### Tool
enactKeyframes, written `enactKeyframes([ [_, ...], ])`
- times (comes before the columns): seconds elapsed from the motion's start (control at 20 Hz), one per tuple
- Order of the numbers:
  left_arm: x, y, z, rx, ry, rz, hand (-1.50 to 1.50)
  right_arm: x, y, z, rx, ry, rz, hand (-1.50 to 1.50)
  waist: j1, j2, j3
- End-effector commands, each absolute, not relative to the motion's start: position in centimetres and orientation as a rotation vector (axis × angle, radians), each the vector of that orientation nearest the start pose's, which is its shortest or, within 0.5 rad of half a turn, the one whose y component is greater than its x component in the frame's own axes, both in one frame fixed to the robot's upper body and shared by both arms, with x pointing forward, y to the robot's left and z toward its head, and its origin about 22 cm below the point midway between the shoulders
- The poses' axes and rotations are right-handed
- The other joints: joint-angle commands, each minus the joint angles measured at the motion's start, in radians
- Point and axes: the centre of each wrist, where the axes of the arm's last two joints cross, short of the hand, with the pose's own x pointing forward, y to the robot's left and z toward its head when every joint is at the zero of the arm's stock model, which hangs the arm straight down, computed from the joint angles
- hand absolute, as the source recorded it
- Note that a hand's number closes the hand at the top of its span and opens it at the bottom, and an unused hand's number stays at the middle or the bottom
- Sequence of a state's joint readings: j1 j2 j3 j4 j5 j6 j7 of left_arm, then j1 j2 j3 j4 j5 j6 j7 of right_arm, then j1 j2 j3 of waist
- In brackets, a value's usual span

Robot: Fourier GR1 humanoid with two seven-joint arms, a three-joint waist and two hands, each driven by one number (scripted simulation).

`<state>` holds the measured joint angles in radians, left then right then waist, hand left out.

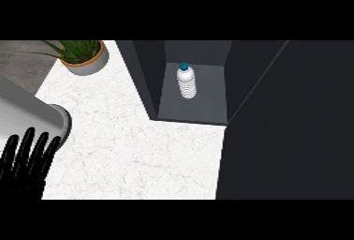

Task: Pick up the bottled water, place it into the cabinet and close the cabinet

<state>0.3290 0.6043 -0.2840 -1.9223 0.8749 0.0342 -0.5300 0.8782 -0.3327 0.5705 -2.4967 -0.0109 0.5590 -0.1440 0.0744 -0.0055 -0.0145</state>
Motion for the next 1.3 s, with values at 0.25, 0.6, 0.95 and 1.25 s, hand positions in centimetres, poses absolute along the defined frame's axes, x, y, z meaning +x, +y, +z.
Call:
enactKeyframes([
  [0.25,14.9,30.7,5.1,-0.493,-1.866,0.169,-1.5,4.4,-16.9,13.4,1.004,-1.631,0.702,1.5,0.071,0.023,-0.001],
  [0.6,15.1,31.7,5.7,-0.519,-1.863,0.139,-1.5,5.7,-17.0,13.1,0.951,-1.612,0.812,1.5,0.124,0.038,-0.005],
  [0.95,15.5,32.1,6.1,-0.554,-1.853,0.092,-1.5,7.2,-17.8,13.8,0.86,-1.625,1.028,-1.5,0.174,0.04,-0.013],
  [1.25,15.6,32.7,6.3,-0.54,-1.85,0.083,-1.5,8.4,-17.5,14.2,0.853,-1.657,1.1,1.5,0.184,0.036,-0.014],
])
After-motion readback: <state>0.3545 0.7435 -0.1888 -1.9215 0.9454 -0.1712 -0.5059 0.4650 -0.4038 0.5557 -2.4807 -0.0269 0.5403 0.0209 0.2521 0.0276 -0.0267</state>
